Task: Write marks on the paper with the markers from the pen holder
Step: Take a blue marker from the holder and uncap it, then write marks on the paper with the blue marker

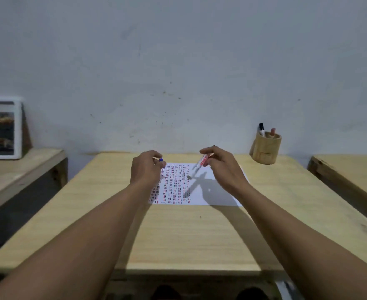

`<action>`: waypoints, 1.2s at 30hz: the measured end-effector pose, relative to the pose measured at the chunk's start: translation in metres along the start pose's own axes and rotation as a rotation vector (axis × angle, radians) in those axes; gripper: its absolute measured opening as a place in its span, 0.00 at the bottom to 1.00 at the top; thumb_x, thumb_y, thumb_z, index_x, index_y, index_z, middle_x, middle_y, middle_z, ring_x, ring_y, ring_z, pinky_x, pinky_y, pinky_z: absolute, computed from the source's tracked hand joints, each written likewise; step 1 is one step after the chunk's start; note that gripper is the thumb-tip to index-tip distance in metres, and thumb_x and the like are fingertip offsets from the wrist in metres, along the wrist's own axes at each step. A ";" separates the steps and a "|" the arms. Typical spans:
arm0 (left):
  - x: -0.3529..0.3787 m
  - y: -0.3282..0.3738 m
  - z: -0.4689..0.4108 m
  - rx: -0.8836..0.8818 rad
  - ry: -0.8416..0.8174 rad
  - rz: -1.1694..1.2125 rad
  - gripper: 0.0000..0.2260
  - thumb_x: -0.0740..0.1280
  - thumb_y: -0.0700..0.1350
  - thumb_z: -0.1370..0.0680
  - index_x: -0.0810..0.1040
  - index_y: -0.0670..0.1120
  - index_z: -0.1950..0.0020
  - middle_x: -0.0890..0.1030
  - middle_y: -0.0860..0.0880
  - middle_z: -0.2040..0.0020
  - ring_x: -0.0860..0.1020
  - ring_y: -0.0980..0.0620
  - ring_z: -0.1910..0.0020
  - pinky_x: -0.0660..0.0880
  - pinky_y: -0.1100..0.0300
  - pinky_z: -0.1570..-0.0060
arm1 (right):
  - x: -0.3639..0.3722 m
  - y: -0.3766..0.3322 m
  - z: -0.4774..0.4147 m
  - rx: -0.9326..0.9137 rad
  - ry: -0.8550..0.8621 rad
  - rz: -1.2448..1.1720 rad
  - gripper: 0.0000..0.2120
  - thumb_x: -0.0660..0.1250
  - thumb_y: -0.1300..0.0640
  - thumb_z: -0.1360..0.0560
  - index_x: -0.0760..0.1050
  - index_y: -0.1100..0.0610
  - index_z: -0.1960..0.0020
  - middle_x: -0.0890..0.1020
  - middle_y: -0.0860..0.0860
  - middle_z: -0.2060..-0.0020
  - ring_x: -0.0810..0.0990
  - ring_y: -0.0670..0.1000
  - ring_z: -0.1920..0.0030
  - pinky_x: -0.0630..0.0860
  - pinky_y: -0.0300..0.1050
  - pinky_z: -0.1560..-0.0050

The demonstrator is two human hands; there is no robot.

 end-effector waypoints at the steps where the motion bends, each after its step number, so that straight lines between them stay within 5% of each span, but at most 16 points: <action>1: -0.005 -0.010 -0.001 -0.019 0.020 -0.038 0.05 0.72 0.41 0.24 0.84 0.46 0.48 0.84 0.47 0.54 0.81 0.51 0.58 0.70 0.68 0.67 | 0.005 0.002 0.001 0.009 -0.003 -0.034 0.16 0.62 0.66 0.23 0.81 0.52 0.43 0.82 0.47 0.61 0.77 0.47 0.60 0.72 0.41 0.59; 5: -0.015 -0.047 -0.004 -0.105 0.042 -0.129 0.06 0.71 0.43 0.23 0.85 0.48 0.48 0.86 0.48 0.53 0.78 0.59 0.67 0.71 0.62 0.59 | 0.020 0.011 0.010 0.048 0.008 -0.134 0.11 0.70 0.65 0.25 0.79 0.53 0.46 0.79 0.49 0.62 0.76 0.46 0.63 0.72 0.43 0.57; 8: -0.012 -0.061 -0.007 -0.125 0.045 -0.184 0.08 0.71 0.46 0.23 0.85 0.50 0.45 0.86 0.48 0.49 0.81 0.47 0.54 0.70 0.59 0.56 | 0.024 0.016 0.014 0.091 0.059 -0.162 0.06 0.65 0.62 0.21 0.76 0.56 0.45 0.84 0.52 0.56 0.79 0.46 0.62 0.73 0.41 0.61; 11: -0.003 -0.062 -0.011 -0.101 0.041 -0.240 0.10 0.71 0.48 0.23 0.84 0.52 0.42 0.86 0.47 0.47 0.81 0.42 0.48 0.74 0.55 0.51 | 0.030 0.017 0.017 0.126 0.047 -0.183 0.06 0.64 0.57 0.18 0.77 0.60 0.48 0.83 0.52 0.61 0.77 0.39 0.71 0.71 0.41 0.64; 14: -0.001 -0.060 -0.008 -0.092 0.034 -0.245 0.17 0.70 0.49 0.22 0.79 0.51 0.34 0.85 0.48 0.44 0.80 0.41 0.43 0.75 0.52 0.43 | 0.032 0.015 0.021 0.126 0.020 -0.114 0.10 0.66 0.50 0.19 0.81 0.54 0.52 0.83 0.49 0.66 0.74 0.40 0.73 0.73 0.45 0.65; 16: -0.005 -0.061 -0.006 -0.097 0.030 -0.218 0.21 0.68 0.49 0.21 0.74 0.51 0.28 0.84 0.50 0.45 0.79 0.43 0.42 0.74 0.54 0.46 | 0.031 0.015 0.024 0.139 0.023 -0.111 0.13 0.67 0.49 0.20 0.82 0.58 0.52 0.83 0.49 0.65 0.74 0.43 0.73 0.75 0.43 0.69; 19: -0.008 -0.064 0.000 -0.085 -0.002 -0.246 0.20 0.62 0.49 0.19 0.72 0.50 0.27 0.83 0.49 0.40 0.78 0.43 0.38 0.70 0.55 0.49 | 0.031 0.019 0.030 0.175 0.016 -0.155 0.12 0.70 0.52 0.21 0.83 0.62 0.52 0.82 0.51 0.65 0.77 0.45 0.71 0.77 0.42 0.70; 23: -0.009 -0.061 0.016 -0.009 -0.096 -0.314 0.19 0.58 0.50 0.17 0.72 0.51 0.27 0.79 0.48 0.33 0.75 0.43 0.33 0.72 0.51 0.38 | 0.035 0.026 0.043 0.232 0.025 -0.131 0.13 0.71 0.52 0.23 0.82 0.62 0.60 0.81 0.51 0.71 0.78 0.48 0.72 0.76 0.44 0.70; 27: -0.004 -0.066 0.033 0.053 -0.243 -0.480 0.21 0.51 0.52 0.16 0.67 0.55 0.23 0.72 0.48 0.26 0.62 0.42 0.23 0.57 0.40 0.26 | 0.038 0.028 0.055 0.281 0.028 -0.313 0.12 0.69 0.58 0.21 0.81 0.67 0.57 0.82 0.55 0.70 0.80 0.51 0.69 0.79 0.47 0.65; 30: 0.003 -0.075 0.043 0.071 -0.359 -0.619 0.23 0.47 0.54 0.16 0.59 0.59 0.21 0.59 0.46 0.20 0.49 0.41 0.20 0.44 0.36 0.25 | 0.033 0.031 0.057 0.280 0.057 -0.143 0.10 0.72 0.56 0.25 0.82 0.63 0.59 0.84 0.53 0.69 0.81 0.48 0.69 0.77 0.44 0.64; 36: 0.005 -0.076 0.050 0.108 -0.390 -0.699 0.23 0.45 0.55 0.16 0.54 0.59 0.20 0.52 0.46 0.18 0.46 0.42 0.19 0.42 0.36 0.24 | 0.031 0.034 0.060 0.291 0.077 0.126 0.11 0.69 0.53 0.28 0.78 0.60 0.63 0.83 0.49 0.71 0.79 0.47 0.71 0.72 0.42 0.69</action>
Point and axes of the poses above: each hand's wrist, its own z-axis away from the middle knuckle, its own x-axis out of the palm, y = z × x, the point moved 9 cm from there along -z, towards the middle knuckle
